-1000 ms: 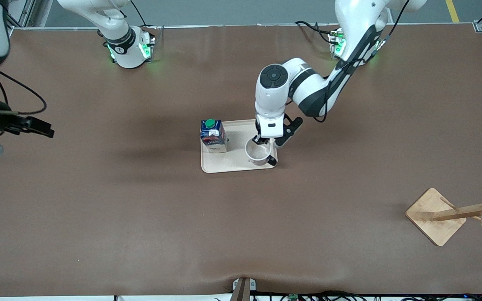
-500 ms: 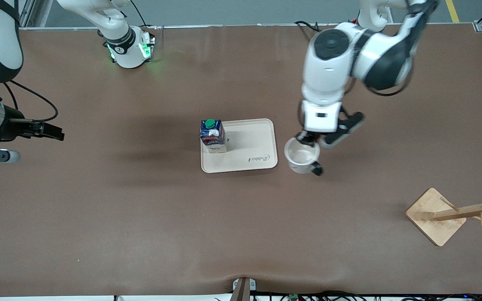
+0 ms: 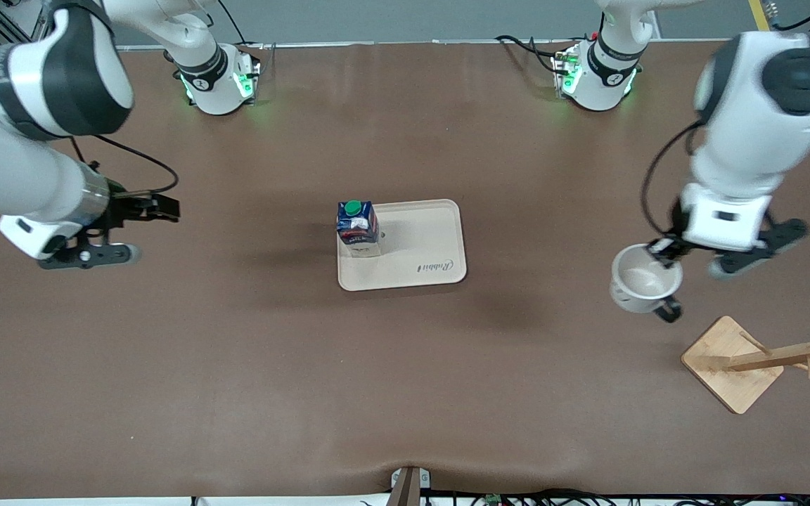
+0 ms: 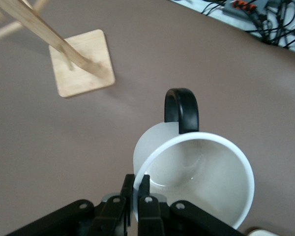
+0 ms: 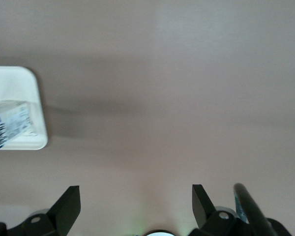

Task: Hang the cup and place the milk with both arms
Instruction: 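Carry the mug toward the stand while the right gripper reaches the milk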

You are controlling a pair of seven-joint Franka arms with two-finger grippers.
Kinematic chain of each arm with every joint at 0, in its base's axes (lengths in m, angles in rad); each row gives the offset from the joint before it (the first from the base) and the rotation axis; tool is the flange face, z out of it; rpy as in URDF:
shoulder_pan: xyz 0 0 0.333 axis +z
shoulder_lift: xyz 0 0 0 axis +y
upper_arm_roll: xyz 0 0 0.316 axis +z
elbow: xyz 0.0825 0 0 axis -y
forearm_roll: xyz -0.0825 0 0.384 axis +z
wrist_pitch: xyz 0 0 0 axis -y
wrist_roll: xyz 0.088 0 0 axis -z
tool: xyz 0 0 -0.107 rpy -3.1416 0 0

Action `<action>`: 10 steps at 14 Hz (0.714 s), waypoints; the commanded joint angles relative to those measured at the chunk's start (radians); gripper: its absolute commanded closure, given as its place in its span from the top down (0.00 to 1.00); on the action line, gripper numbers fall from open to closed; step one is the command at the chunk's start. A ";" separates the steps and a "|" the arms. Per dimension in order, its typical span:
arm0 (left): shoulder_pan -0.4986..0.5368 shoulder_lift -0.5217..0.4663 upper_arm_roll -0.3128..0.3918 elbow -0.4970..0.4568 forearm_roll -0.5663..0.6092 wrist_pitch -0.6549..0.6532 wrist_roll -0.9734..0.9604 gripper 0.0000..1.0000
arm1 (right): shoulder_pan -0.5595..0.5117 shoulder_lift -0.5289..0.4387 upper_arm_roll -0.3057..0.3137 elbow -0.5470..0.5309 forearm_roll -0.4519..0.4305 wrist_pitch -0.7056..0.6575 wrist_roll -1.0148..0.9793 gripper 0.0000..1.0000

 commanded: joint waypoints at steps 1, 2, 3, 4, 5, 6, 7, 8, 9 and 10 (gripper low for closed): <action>0.155 -0.065 -0.012 -0.024 -0.076 -0.044 0.259 0.00 | 0.092 0.044 -0.008 0.018 0.067 0.021 0.025 1.00; 0.190 -0.074 -0.009 -0.022 -0.094 -0.052 0.350 0.00 | 0.108 0.047 -0.008 0.009 0.072 0.083 0.031 1.00; 0.233 -0.076 -0.009 -0.019 -0.108 -0.052 0.428 0.00 | 0.131 0.050 -0.006 -0.006 0.072 0.131 0.033 1.00; 0.262 -0.074 -0.009 -0.014 -0.128 -0.049 0.503 0.00 | 0.166 0.058 -0.006 -0.010 0.081 0.154 0.039 1.00; 0.282 -0.073 -0.009 -0.011 -0.148 -0.045 0.565 0.00 | 0.181 0.073 -0.006 -0.008 0.112 0.179 0.069 1.00; 0.310 -0.070 -0.008 -0.011 -0.165 -0.042 0.622 0.00 | 0.206 0.087 -0.006 -0.010 0.170 0.225 0.101 1.00; 0.336 -0.065 -0.009 -0.011 -0.185 -0.038 0.675 0.00 | 0.244 0.107 -0.008 -0.011 0.225 0.274 0.149 1.00; 0.353 -0.062 -0.008 -0.011 -0.209 -0.025 0.728 0.00 | 0.259 0.117 -0.006 -0.010 0.250 0.298 0.202 1.00; 0.371 -0.058 -0.008 -0.010 -0.222 -0.011 0.769 0.00 | 0.284 0.125 -0.006 -0.011 0.262 0.297 0.238 1.00; 0.379 -0.045 -0.008 -0.002 -0.236 0.004 0.798 0.00 | 0.310 0.128 -0.008 -0.016 0.264 0.294 0.282 1.00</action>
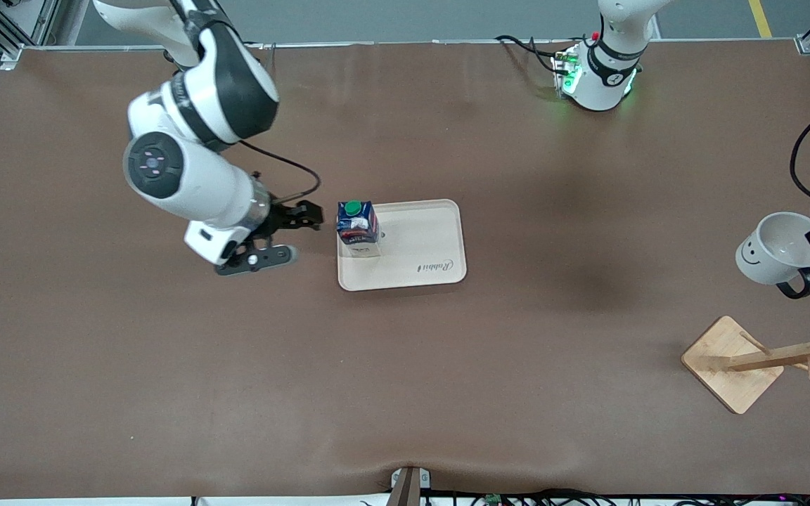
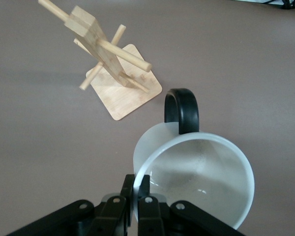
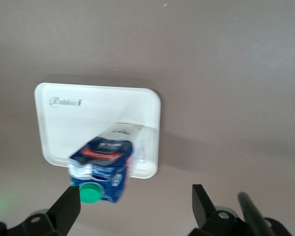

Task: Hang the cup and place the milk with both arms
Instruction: 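Carry the mug toward the stand while the right gripper reaches the milk, then hang the mug handle on the stand peg while the right gripper lifts milk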

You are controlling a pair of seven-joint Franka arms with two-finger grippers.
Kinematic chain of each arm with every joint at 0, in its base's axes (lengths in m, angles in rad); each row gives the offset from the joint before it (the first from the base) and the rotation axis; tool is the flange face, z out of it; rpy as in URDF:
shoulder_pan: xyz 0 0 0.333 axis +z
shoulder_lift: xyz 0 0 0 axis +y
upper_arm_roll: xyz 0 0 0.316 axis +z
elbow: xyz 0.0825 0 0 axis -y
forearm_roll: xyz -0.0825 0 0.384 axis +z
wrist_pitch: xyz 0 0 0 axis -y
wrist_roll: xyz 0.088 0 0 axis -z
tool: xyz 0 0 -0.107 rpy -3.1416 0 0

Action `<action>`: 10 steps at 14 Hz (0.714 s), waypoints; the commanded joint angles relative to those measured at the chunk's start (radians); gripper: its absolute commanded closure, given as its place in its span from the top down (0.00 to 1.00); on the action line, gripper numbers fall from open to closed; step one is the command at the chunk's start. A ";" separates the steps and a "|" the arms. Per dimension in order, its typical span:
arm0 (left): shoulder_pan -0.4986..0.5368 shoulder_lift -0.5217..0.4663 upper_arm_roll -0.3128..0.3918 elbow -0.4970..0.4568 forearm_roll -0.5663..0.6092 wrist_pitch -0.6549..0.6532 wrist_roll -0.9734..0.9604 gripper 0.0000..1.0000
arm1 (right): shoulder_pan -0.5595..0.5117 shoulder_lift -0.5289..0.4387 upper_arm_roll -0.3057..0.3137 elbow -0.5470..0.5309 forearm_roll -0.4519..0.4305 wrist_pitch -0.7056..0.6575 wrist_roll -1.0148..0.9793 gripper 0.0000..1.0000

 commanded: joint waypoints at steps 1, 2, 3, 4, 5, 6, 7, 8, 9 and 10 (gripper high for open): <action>0.033 0.023 -0.009 0.025 -0.068 0.032 0.087 0.00 | 0.059 0.012 -0.012 -0.005 0.031 0.003 0.156 1.00; 0.042 0.040 -0.009 0.037 -0.097 0.034 0.102 0.00 | 0.079 0.018 -0.013 -0.005 0.017 0.003 0.233 1.00; 0.048 0.052 -0.009 0.041 -0.115 0.041 0.119 0.00 | 0.107 0.027 -0.015 -0.011 -0.003 0.003 0.296 1.00; 0.050 0.063 -0.009 0.041 -0.125 0.061 0.134 0.00 | 0.119 0.035 -0.015 -0.017 -0.030 0.003 0.328 1.00; 0.050 0.072 -0.009 0.041 -0.125 0.078 0.151 0.00 | 0.130 0.039 -0.013 -0.030 -0.041 0.011 0.333 1.00; 0.051 0.078 -0.009 0.041 -0.126 0.092 0.163 0.00 | 0.153 0.041 -0.015 -0.043 -0.044 0.023 0.336 1.00; 0.062 0.084 -0.009 0.041 -0.126 0.106 0.168 0.00 | 0.157 0.046 -0.015 -0.053 -0.046 0.046 0.336 1.00; 0.072 0.093 -0.009 0.041 -0.132 0.112 0.170 0.00 | 0.164 0.047 -0.015 -0.066 -0.046 0.070 0.336 1.00; 0.082 0.093 -0.009 0.041 -0.152 0.113 0.179 0.00 | 0.177 0.047 -0.016 -0.082 -0.046 0.090 0.338 1.00; 0.091 0.100 -0.009 0.042 -0.170 0.113 0.196 0.00 | 0.180 0.047 -0.016 -0.089 -0.047 0.115 0.338 1.00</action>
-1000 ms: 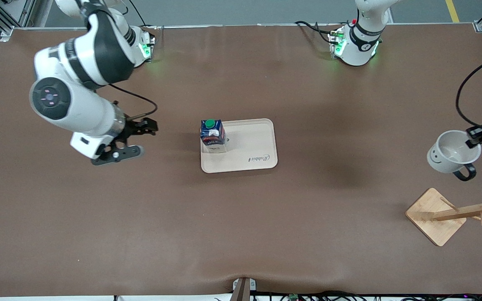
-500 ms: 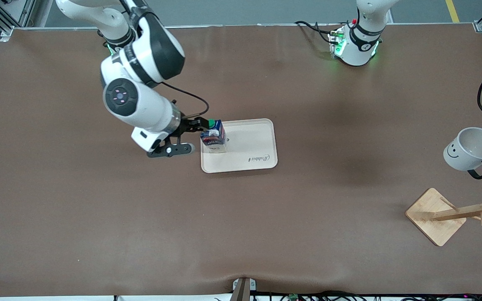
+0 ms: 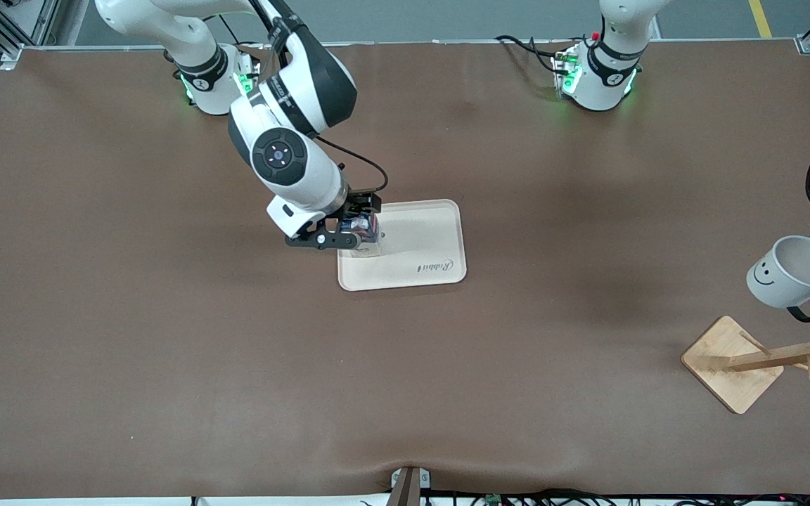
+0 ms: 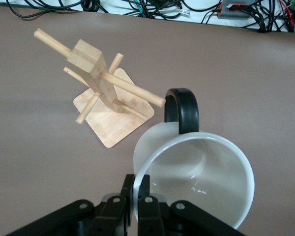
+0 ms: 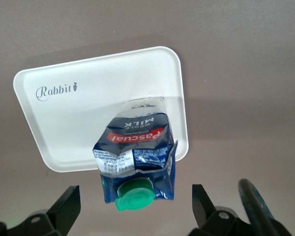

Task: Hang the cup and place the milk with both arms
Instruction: 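Hang the mug handle on the stand peg while the right gripper lifts milk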

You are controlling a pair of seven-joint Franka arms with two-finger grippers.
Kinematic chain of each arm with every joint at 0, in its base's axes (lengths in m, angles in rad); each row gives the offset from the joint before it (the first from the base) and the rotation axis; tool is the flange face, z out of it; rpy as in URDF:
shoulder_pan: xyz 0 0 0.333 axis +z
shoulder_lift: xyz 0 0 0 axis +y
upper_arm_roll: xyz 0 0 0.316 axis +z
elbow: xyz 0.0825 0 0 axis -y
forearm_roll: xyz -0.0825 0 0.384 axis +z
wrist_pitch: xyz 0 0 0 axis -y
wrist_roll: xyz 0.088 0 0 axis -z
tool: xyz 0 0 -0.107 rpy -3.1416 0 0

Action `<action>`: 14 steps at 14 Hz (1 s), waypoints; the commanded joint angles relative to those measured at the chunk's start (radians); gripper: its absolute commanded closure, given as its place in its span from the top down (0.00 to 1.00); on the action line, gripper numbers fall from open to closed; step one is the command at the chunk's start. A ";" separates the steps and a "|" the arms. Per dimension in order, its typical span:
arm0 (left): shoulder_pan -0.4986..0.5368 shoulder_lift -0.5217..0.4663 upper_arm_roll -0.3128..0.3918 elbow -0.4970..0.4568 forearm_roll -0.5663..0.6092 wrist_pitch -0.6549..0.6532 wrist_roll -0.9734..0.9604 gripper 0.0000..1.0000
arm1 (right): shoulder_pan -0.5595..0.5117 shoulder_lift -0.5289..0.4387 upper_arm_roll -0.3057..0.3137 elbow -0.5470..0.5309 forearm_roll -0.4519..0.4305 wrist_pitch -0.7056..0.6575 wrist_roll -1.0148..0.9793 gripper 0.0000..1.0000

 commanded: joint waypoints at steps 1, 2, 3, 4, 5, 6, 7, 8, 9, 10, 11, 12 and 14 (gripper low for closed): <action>0.044 0.025 -0.009 0.033 -0.056 -0.001 0.062 0.00 | 0.031 -0.006 -0.014 -0.032 -0.025 0.061 0.020 1.00; 0.054 0.045 -0.009 0.048 -0.068 -0.001 0.082 0.00 | 0.045 0.001 -0.014 -0.051 -0.050 0.085 0.022 1.00; 0.068 0.062 -0.009 0.050 -0.087 -0.001 0.109 0.00 | 0.051 0.001 -0.012 -0.077 -0.068 0.134 0.022 1.00; 0.090 0.080 -0.009 0.050 -0.114 0.002 0.136 0.00 | 0.062 -0.001 -0.014 -0.113 -0.075 0.189 0.022 1.00; 0.097 0.094 -0.009 0.050 -0.125 0.015 0.154 0.00 | 0.069 -0.004 -0.014 -0.132 -0.075 0.223 0.022 1.00; 0.101 0.105 -0.009 0.050 -0.127 0.028 0.171 0.00 | 0.069 -0.005 -0.014 -0.134 -0.075 0.220 0.022 0.98; 0.108 0.116 -0.009 0.051 -0.125 0.039 0.183 0.00 | 0.069 -0.005 -0.015 -0.132 -0.075 0.220 0.022 0.35; 0.113 0.122 -0.009 0.051 -0.124 0.045 0.185 0.00 | 0.065 -0.005 -0.014 -0.129 -0.073 0.207 0.022 0.00; 0.113 0.133 -0.009 0.051 -0.119 0.053 0.185 0.00 | 0.068 -0.007 -0.015 -0.129 -0.073 0.193 0.022 0.00; 0.113 0.140 -0.009 0.057 -0.112 0.062 0.185 0.00 | 0.065 -0.009 -0.014 -0.123 -0.073 0.178 0.023 0.00; 0.110 0.159 -0.009 0.082 -0.105 0.065 0.185 0.08 | 0.066 -0.009 -0.018 -0.115 -0.073 0.165 0.039 0.00; 0.107 0.172 -0.009 0.108 -0.105 0.065 0.180 0.49 | 0.060 -0.007 -0.018 -0.079 -0.073 0.148 0.087 0.00; 0.099 0.182 -0.012 0.130 -0.105 0.065 0.168 1.00 | 0.037 -0.001 -0.020 0.018 -0.070 0.045 0.141 0.00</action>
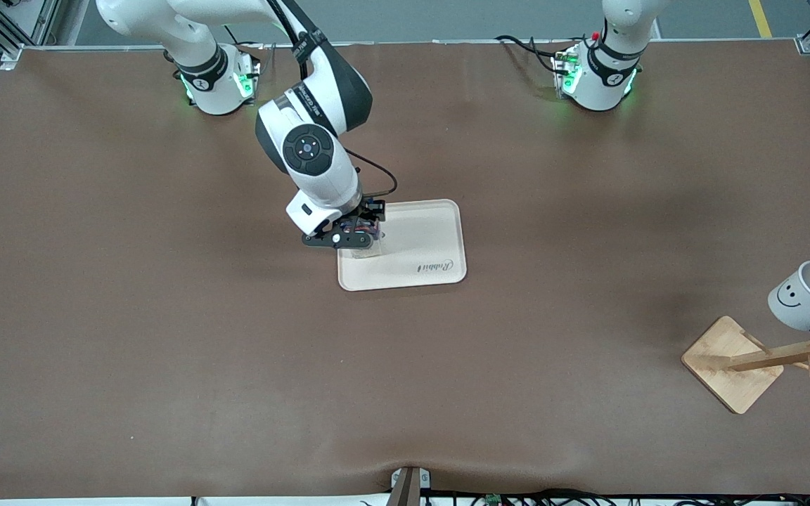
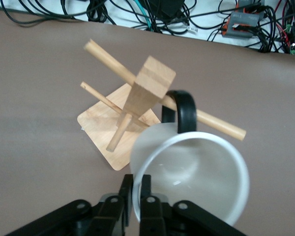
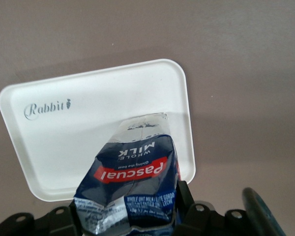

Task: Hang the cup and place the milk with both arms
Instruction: 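Hang the mug handle on the stand peg while the right gripper lifts milk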

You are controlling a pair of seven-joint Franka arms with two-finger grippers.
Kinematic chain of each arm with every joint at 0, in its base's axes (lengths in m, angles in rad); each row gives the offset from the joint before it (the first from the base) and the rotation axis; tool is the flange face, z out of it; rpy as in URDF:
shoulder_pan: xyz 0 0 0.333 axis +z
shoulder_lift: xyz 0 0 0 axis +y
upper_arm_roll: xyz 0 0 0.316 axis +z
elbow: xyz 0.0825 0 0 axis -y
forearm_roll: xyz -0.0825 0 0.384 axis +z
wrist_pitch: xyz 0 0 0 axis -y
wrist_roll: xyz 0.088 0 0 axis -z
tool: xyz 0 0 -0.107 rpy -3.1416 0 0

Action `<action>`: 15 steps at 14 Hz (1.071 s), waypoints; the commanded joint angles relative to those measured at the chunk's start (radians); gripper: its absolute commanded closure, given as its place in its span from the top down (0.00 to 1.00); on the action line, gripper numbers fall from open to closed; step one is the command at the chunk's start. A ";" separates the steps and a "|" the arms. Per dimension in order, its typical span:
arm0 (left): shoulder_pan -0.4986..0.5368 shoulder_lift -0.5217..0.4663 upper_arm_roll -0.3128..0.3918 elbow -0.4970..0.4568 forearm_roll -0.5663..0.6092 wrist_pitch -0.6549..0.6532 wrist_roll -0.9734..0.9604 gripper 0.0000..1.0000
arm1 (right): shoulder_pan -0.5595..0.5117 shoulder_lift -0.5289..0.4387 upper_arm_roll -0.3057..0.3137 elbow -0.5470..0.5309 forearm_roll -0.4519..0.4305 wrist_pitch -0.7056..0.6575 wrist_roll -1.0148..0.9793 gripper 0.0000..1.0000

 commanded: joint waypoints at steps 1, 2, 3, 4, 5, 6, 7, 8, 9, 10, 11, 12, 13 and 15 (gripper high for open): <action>-0.004 0.018 -0.018 0.051 0.019 -0.008 -0.013 1.00 | -0.059 -0.007 -0.003 0.134 -0.006 -0.171 0.052 0.00; -0.023 0.014 -0.018 0.057 0.046 -0.008 -0.055 1.00 | -0.102 -0.008 -0.003 0.188 -0.005 -0.241 0.044 0.00; -0.037 0.007 -0.020 0.060 0.090 -0.009 -0.108 1.00 | -0.152 -0.011 -0.002 0.214 -0.005 -0.298 0.005 0.00; -0.049 0.004 -0.024 0.062 0.133 -0.014 -0.162 1.00 | -0.203 -0.028 -0.003 0.214 -0.006 -0.349 -0.082 0.00; -0.064 -0.009 -0.033 0.062 0.163 -0.021 -0.206 1.00 | -0.258 -0.055 -0.005 0.211 -0.009 -0.398 -0.176 0.00; -0.067 -0.029 -0.041 0.059 0.181 -0.029 -0.237 1.00 | -0.328 -0.069 -0.003 0.211 -0.009 -0.430 -0.260 0.00; -0.067 -0.037 -0.055 0.064 0.184 -0.064 -0.248 1.00 | -0.384 -0.086 -0.003 0.205 -0.009 -0.475 -0.347 0.00; -0.066 -0.057 -0.067 0.064 0.186 -0.096 -0.266 1.00 | -0.430 -0.091 -0.006 0.199 -0.014 -0.527 -0.442 0.00; -0.066 -0.087 -0.067 0.064 0.198 -0.130 -0.303 1.00 | -0.468 -0.097 -0.006 0.190 -0.025 -0.564 -0.494 0.00; -0.066 -0.111 -0.070 0.065 0.223 -0.171 -0.341 1.00 | -0.514 -0.108 -0.006 0.165 -0.040 -0.573 -0.520 0.00; -0.066 -0.134 -0.078 0.077 0.229 -0.208 -0.393 1.00 | -0.559 -0.120 -0.005 0.129 -0.060 -0.573 -0.561 0.00; -0.066 -0.143 -0.090 0.099 0.229 -0.245 -0.433 1.00 | -0.588 -0.132 -0.005 0.083 -0.078 -0.564 -0.610 0.00; -0.067 -0.146 -0.099 0.123 0.237 -0.270 -0.454 1.00 | -0.628 -0.146 -0.005 0.032 -0.097 -0.543 -0.639 0.00; -0.064 -0.164 -0.124 0.155 0.237 -0.361 -0.466 1.00 | -0.686 -0.171 -0.005 -0.065 -0.101 -0.462 -0.714 0.00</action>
